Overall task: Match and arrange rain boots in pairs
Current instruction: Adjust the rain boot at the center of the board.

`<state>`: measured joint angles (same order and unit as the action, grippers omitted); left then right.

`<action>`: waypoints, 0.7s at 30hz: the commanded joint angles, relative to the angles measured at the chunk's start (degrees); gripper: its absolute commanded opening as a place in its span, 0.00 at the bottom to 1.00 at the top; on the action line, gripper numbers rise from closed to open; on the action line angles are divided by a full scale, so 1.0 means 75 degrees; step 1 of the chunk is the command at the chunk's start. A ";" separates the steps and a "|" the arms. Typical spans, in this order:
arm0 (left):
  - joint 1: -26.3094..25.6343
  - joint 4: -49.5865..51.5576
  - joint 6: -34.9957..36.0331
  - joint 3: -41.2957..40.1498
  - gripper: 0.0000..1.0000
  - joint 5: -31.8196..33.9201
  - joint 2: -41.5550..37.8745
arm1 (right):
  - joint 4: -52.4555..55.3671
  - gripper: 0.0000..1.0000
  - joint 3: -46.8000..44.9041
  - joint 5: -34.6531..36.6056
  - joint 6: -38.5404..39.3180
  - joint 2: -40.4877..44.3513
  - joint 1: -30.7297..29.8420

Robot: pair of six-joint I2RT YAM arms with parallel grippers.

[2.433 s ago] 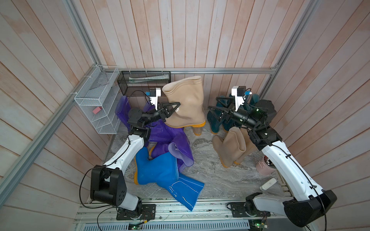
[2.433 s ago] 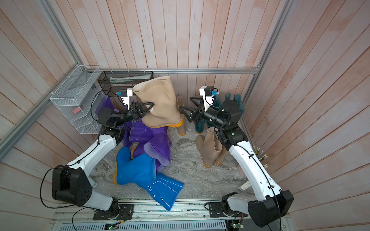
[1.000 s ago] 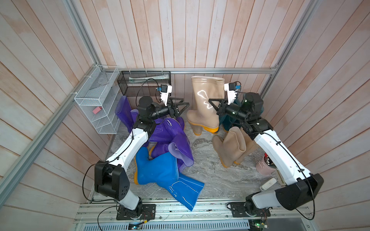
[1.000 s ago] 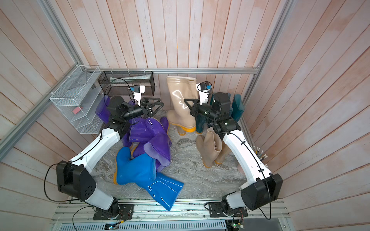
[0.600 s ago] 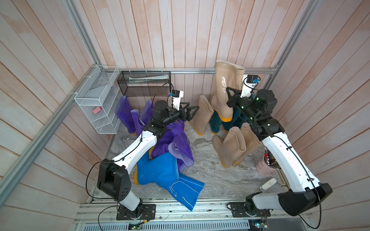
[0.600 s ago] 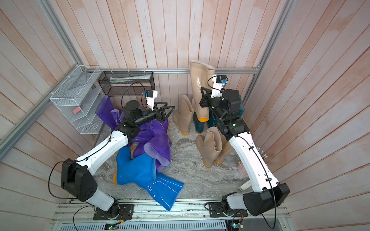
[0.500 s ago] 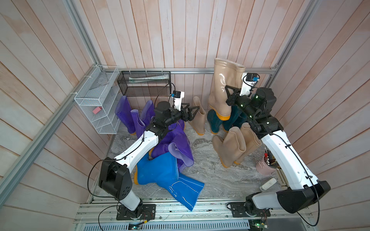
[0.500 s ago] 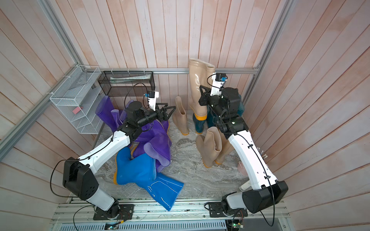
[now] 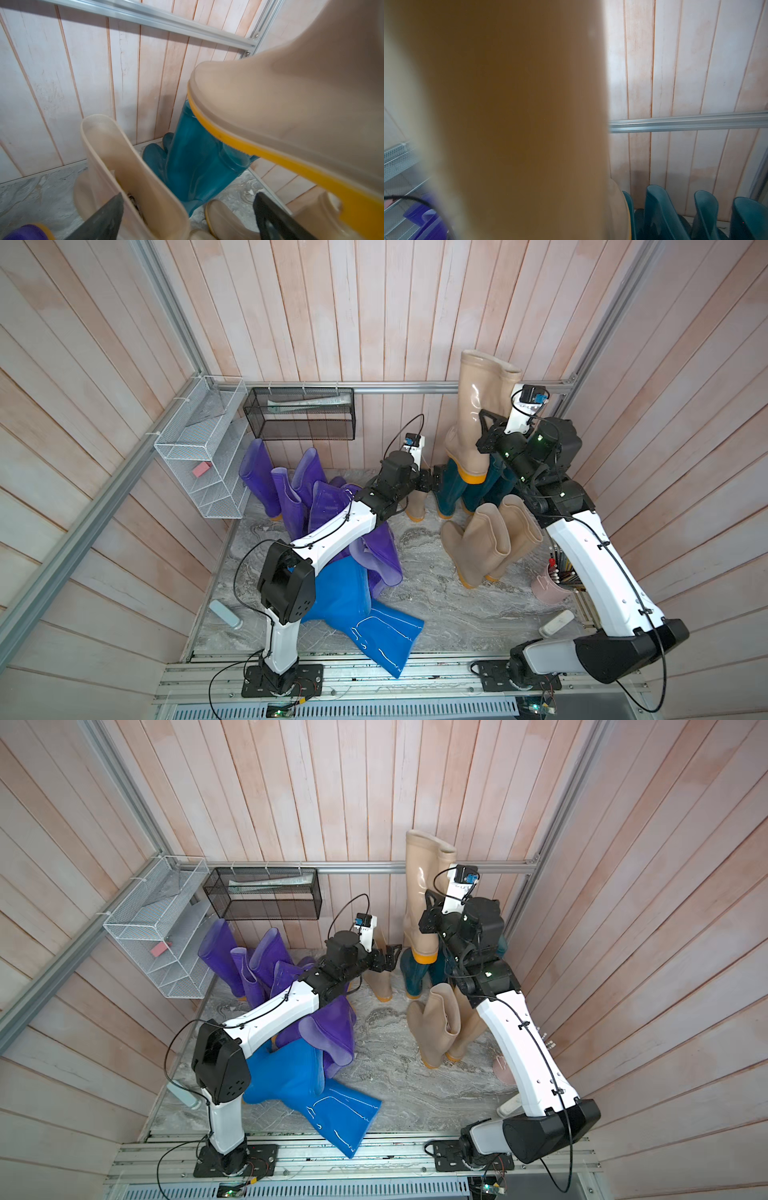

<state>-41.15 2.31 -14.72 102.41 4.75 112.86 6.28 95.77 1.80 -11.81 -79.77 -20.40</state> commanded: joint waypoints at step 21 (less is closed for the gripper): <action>0.0740 0.0308 0.0502 0.0523 0.00 0.0886 0.0765 | -0.1495 0.00 -0.0096 -0.0199 -0.0084 -0.0873 0.0037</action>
<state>-37.95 4.19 -10.55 104.90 13.06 119.26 2.74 93.36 1.48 -11.38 -83.44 -20.36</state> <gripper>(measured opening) 0.059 0.074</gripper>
